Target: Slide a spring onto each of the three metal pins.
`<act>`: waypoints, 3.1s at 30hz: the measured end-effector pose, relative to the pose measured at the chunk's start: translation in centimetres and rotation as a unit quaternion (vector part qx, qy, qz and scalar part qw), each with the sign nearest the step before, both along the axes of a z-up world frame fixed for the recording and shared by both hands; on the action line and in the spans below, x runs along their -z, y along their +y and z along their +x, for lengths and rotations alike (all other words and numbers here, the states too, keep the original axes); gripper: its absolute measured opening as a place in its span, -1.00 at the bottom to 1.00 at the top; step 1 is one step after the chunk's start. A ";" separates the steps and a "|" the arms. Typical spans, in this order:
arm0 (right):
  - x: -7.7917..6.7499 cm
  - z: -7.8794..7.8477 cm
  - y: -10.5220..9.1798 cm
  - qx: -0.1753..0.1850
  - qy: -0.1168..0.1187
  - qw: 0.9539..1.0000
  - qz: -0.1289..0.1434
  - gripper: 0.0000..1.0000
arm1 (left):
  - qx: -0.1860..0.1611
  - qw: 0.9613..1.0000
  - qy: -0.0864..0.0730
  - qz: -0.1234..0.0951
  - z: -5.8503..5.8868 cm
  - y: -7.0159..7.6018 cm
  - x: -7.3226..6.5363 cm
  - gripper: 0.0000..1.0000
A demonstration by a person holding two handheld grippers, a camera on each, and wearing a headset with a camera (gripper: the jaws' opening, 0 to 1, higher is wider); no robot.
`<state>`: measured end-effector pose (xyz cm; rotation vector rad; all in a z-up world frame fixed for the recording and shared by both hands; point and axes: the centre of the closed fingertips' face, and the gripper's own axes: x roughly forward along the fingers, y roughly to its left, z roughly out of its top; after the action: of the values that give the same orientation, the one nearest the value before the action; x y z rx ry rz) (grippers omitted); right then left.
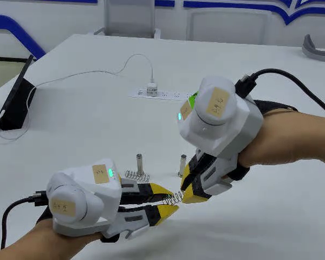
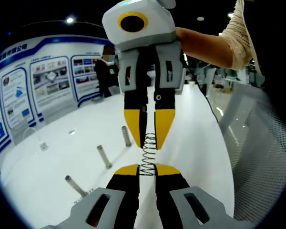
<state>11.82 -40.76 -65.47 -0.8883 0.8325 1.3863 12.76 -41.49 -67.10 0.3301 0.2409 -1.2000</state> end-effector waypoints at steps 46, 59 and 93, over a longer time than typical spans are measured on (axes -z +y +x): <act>-1.0 0.0 1.9 0.008 -0.001 1.000 0.025 -0.65 | -0.016 1.000 -0.001 -0.027 0.3 0.1 -0.9 -0.79; -0.6 0.1 1.9 0.011 0.007 1.000 0.027 -0.74 | -0.013 0.999 -0.006 -0.030 0.3 -0.3 -1.3 -0.79; -2.1 3.0 0.2 0.049 -0.011 0.998 0.028 -0.75 | -0.082 0.996 0.023 -0.040 1.6 3.7 -0.2 -0.40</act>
<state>14.82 -40.52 -63.34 -0.8078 0.8067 1.3057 14.35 -37.84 -66.90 0.2081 0.2540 -1.0527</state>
